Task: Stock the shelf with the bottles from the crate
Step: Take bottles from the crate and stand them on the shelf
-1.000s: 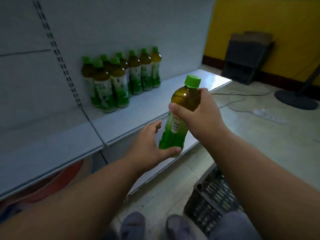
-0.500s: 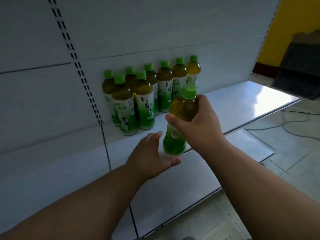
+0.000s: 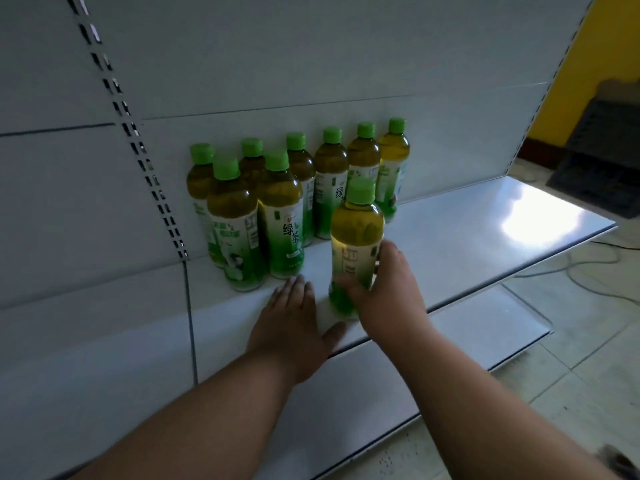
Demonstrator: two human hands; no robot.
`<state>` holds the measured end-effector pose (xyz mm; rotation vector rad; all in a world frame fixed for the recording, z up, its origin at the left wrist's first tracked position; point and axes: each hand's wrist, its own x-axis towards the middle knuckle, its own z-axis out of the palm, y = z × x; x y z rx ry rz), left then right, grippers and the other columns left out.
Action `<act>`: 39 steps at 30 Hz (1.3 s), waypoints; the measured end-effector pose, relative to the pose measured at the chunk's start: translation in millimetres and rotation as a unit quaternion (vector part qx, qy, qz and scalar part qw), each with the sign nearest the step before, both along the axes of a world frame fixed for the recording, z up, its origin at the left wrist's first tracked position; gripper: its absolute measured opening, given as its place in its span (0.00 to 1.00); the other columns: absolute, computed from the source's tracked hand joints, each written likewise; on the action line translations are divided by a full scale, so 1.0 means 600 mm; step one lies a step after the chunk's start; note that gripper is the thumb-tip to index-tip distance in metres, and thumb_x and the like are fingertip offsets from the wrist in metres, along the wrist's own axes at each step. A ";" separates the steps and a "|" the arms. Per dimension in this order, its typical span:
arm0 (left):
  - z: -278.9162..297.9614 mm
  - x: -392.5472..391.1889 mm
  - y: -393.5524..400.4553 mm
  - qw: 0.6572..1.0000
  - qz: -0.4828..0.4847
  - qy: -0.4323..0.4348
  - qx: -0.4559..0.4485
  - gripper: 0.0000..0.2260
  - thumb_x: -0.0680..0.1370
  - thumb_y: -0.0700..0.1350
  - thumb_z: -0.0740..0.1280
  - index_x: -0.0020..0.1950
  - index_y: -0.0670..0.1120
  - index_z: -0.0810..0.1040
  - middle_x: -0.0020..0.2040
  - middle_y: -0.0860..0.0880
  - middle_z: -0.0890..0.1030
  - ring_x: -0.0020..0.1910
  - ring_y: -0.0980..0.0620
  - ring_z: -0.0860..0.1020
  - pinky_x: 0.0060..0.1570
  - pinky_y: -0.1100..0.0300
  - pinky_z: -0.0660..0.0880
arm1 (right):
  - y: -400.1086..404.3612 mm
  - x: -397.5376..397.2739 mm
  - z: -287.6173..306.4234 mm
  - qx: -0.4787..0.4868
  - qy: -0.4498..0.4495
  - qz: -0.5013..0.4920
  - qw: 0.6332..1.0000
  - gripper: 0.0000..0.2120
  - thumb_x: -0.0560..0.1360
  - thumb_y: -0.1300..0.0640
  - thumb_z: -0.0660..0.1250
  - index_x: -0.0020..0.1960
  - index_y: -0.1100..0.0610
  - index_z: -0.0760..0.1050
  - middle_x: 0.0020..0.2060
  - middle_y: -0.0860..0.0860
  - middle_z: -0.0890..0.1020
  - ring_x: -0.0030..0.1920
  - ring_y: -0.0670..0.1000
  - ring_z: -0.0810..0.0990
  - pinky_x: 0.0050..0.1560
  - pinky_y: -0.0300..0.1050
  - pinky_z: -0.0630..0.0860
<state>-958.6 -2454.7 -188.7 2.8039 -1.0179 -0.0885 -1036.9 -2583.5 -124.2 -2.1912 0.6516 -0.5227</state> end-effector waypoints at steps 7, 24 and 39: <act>0.000 0.001 0.001 1.000 -0.001 0.018 0.019 0.41 0.78 0.69 0.46 0.81 0.43 0.40 0.81 0.44 0.39 0.80 0.49 0.38 0.78 0.52 0.40 | -0.018 0.053 -0.022 -0.036 0.050 0.014 0.998 0.28 0.73 0.48 0.75 0.68 0.52 0.68 0.62 0.49 0.79 0.61 0.54 0.78 0.59 0.55 0.78; 0.007 -0.002 -0.002 0.998 0.001 0.033 0.045 0.40 0.80 0.67 0.47 0.81 0.41 0.39 0.81 0.43 0.40 0.80 0.49 0.40 0.78 0.53 0.40 | -0.028 0.180 -0.015 -0.019 0.027 0.021 0.999 0.23 0.72 0.50 0.75 0.62 0.54 0.70 0.59 0.52 0.80 0.58 0.56 0.79 0.58 0.58 0.79; 0.068 -0.080 0.007 0.993 -0.103 0.004 -0.057 0.37 0.78 0.64 0.60 0.81 0.46 0.54 0.79 0.44 0.60 0.76 0.45 0.59 0.74 0.51 0.55 | -0.015 -0.149 0.057 -0.183 0.164 -0.052 0.968 0.34 0.74 0.44 0.70 0.75 0.51 0.60 0.69 0.54 0.71 0.69 0.57 0.68 0.67 0.54 0.69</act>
